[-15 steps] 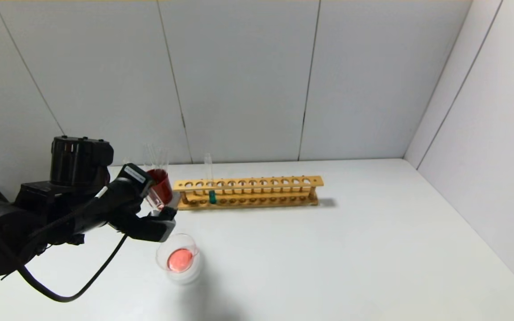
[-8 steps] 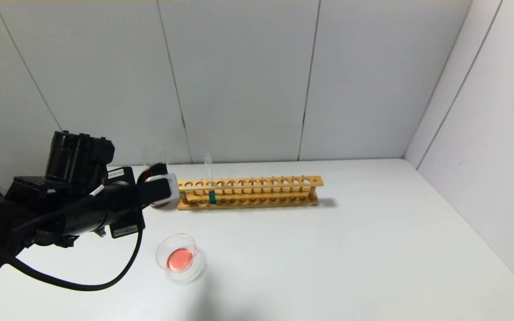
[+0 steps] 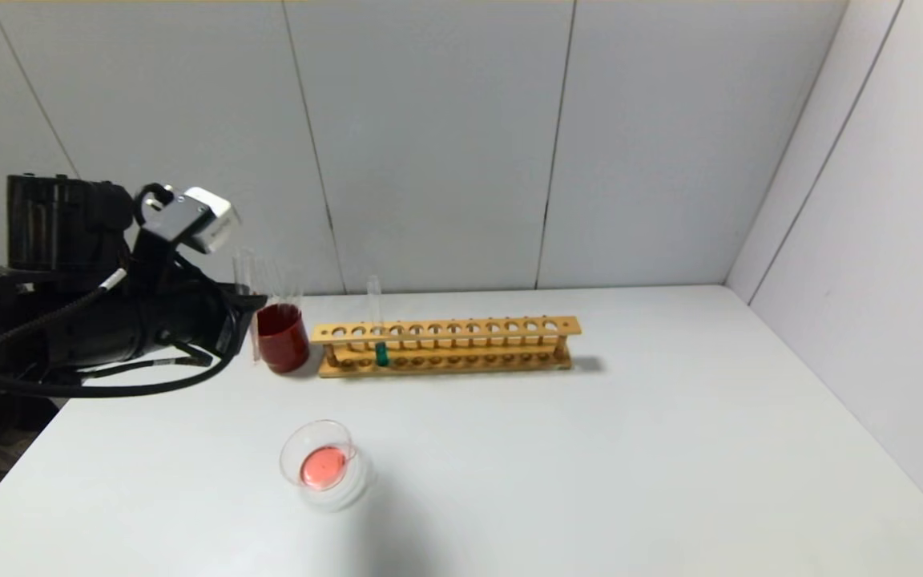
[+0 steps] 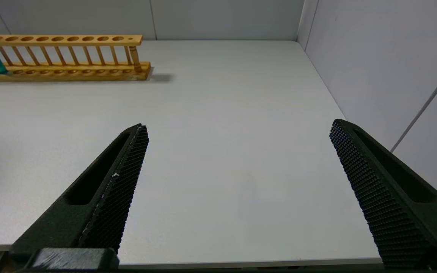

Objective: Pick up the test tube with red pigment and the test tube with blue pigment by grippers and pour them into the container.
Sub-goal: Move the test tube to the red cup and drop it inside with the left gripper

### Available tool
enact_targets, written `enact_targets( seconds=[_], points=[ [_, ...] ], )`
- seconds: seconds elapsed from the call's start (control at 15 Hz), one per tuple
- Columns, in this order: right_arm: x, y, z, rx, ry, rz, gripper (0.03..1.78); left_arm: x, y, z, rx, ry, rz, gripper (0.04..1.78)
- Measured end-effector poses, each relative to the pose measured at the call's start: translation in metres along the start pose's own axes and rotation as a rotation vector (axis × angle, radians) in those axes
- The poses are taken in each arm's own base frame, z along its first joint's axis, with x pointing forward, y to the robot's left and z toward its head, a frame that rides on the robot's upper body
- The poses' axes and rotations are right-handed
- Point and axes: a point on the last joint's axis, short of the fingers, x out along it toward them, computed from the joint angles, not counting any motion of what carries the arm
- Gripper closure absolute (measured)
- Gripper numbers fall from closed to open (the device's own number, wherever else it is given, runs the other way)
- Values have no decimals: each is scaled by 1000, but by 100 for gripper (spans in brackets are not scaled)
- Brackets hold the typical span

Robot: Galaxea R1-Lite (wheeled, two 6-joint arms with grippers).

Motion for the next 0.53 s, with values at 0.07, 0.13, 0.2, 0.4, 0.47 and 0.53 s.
enact_targets(
  seconds=[0.07, 0.13, 0.2, 0.4, 0.47, 0.53],
  points=[
    [0, 0, 0, 0, 0, 0, 6, 0, 8, 3, -67, -43, 16, 150],
    [0, 0, 0, 0, 0, 0, 6, 1, 13, 4, -134, -70, 35, 151],
    [0, 0, 0, 0, 0, 0, 6, 2, 19, 5, -204, -93, 54, 150],
    [0, 0, 0, 0, 0, 0, 6, 14, 27, 1, -329, -133, 83, 151],
    [0, 0, 0, 0, 0, 0, 6, 21, 30, -1, -356, -141, 90, 150],
    [0, 0, 0, 0, 0, 0, 6, 27, 32, -4, -372, -149, 100, 151]
  ],
)
